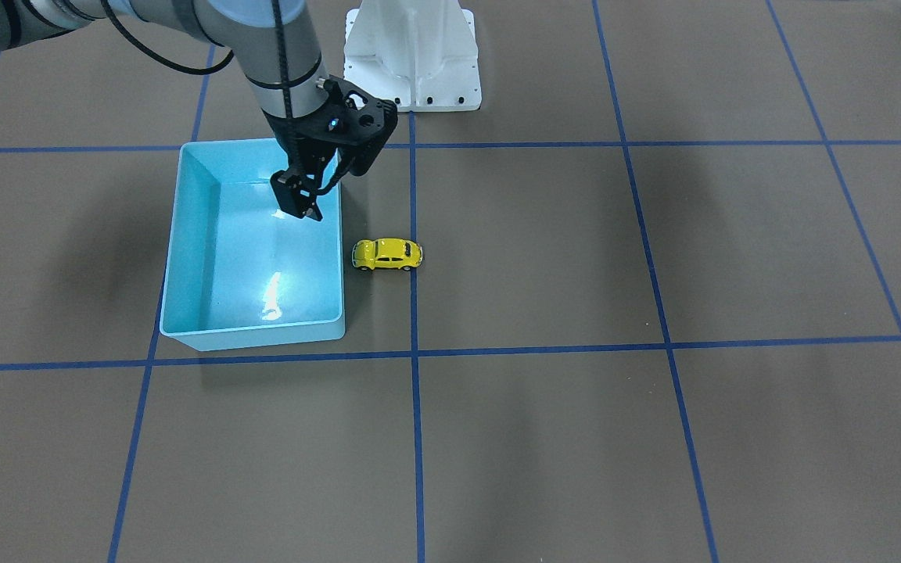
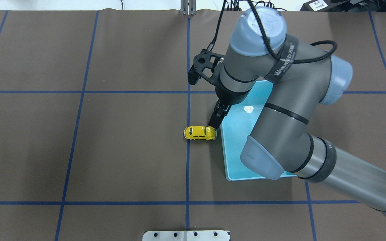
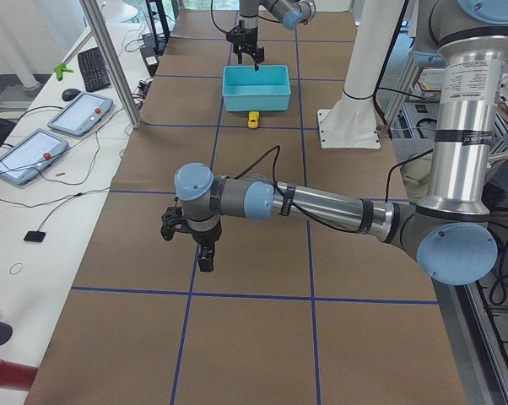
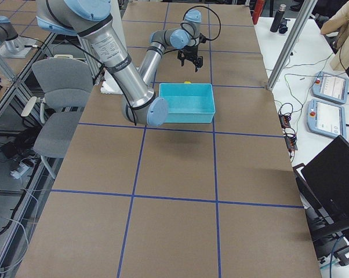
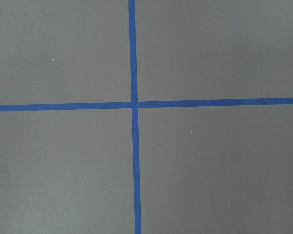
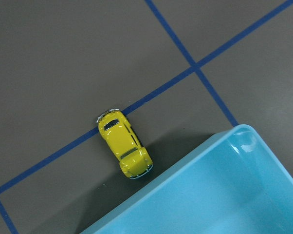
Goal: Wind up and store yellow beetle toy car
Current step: 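Move the right gripper over the car beside the bin and lower it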
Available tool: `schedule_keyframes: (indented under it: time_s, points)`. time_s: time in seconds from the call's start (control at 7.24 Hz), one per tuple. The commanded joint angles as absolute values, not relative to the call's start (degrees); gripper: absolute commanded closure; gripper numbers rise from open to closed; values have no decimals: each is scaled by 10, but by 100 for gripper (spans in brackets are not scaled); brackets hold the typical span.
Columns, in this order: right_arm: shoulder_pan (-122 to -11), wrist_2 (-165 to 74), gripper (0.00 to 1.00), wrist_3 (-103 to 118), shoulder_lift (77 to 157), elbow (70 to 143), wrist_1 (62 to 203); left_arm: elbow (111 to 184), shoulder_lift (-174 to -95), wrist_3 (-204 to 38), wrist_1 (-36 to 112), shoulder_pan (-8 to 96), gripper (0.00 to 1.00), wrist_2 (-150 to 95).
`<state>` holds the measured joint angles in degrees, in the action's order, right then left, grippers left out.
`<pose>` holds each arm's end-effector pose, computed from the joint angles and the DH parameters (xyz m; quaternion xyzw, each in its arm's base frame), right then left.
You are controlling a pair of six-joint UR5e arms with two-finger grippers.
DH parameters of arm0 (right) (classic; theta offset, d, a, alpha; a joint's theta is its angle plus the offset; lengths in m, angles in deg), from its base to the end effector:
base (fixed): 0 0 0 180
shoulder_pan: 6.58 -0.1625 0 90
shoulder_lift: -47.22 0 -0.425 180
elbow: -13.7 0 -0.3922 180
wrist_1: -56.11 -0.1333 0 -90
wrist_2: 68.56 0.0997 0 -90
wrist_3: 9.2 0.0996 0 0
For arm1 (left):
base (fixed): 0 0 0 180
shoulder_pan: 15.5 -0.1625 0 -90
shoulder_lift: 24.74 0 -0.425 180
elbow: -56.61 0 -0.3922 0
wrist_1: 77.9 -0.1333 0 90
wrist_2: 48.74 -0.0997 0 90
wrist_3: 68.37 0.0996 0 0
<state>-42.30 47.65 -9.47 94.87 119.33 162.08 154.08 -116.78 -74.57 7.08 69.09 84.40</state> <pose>-0.4578 -0.4392 0.1437 0.2149 -0.3471 -0.4889 0.7709 -0.0171 -0.5109 0.5871 -0.0009 0.3692 0.0080 0.9293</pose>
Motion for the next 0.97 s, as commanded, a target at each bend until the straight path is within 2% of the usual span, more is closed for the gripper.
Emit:
schedule_keyframes:
  time_s: [0.0, 0.14, 0.41, 0.83]
  points:
    - [-385, 470, 0, -111, 935, 1169, 1586, 1535, -1161, -745, 71, 701, 0, 845]
    - [-367, 445, 0, -122, 935, 1152, 1571, 1528, -1161, -745, 71, 710, 0, 849]
    - [-362, 431, 0, -143, 935, 1053, 1424, 1515, -1161, -744, 81, 721, 0, 871]
    - [-353, 409, 0, -194, 935, 1038, 1418, 1515, -1162, -744, 81, 720, 0, 871]
